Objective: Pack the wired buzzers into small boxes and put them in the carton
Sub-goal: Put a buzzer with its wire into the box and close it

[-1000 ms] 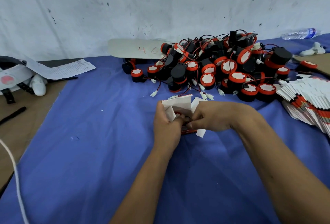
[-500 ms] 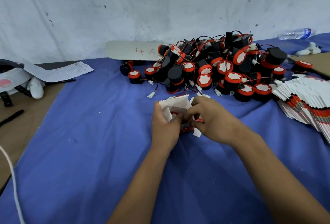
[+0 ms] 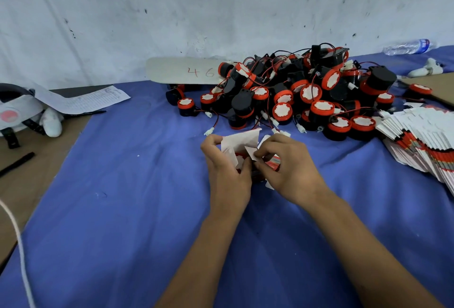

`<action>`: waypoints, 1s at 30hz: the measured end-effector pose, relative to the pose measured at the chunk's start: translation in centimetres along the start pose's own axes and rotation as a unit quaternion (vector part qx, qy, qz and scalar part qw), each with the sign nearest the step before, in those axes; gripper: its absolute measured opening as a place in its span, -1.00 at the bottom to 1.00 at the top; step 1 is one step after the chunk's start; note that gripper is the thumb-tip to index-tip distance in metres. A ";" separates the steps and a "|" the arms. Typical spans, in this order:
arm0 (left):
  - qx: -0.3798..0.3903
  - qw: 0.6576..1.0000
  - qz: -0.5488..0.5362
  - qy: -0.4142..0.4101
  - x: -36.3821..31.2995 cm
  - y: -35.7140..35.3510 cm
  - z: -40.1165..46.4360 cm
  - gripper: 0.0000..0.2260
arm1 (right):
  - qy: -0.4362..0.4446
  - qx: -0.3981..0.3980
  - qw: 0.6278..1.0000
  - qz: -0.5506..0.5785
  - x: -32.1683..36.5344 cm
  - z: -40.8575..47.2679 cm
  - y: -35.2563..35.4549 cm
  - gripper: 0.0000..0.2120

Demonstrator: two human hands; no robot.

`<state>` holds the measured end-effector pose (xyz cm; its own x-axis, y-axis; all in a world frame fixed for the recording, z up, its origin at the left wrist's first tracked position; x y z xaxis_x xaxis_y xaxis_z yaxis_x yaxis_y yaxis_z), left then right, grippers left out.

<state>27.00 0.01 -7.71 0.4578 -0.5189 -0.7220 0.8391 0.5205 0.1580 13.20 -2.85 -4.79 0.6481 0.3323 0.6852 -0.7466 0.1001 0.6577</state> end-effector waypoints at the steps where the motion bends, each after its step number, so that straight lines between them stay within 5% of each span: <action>1: 0.007 1.000 0.011 -0.013 0.1 0.1 0.0 -0.36 | 0.008 -0.001 1.000 0.000 -0.1 0.0 -0.1 -0.91; 4: 0.030 0.997 0.044 -0.060 0.3 0.5 0.1 -0.50 | 0.032 -0.001 0.999 -0.002 -0.3 -0.1 -0.2 -0.90; 9: 0.020 1.000 -0.001 -0.002 0.5 1.0 0.3 -0.92 | 0.041 0.006 0.999 -0.026 -0.6 -0.2 -0.6 -0.85; 16: 0.067 0.997 0.031 -0.006 0.8 1.6 0.6 -0.71 | -0.045 -0.004 0.998 -0.048 0.1 1.1 -1.0 -0.91; 23: 0.046 0.998 0.017 0.037 1.0 2.0 0.5 -0.60 | -0.230 0.056 0.962 0.133 -0.7 2.3 -1.5 -0.71; 30: 0.102 0.995 0.006 0.006 1.1 2.4 1.1 -0.68 | -0.189 0.093 0.938 0.274 -1.3 1.9 -2.8 -0.56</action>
<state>29.88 -0.05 -7.38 0.4649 -0.5046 -0.7275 0.8766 0.3778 0.2981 14.74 -5.32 -6.95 0.2070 -0.0742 0.9755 -0.9672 -0.1653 0.1927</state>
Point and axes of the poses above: each hand's wrist, its own z-axis towards the middle knuckle, its own y-axis out of the back of the hand, x = y × z, the point moved 2 cm from there along z, towards the middle knuckle, and after that the axes turned 15 degrees about -y, right-handed, at the moved point
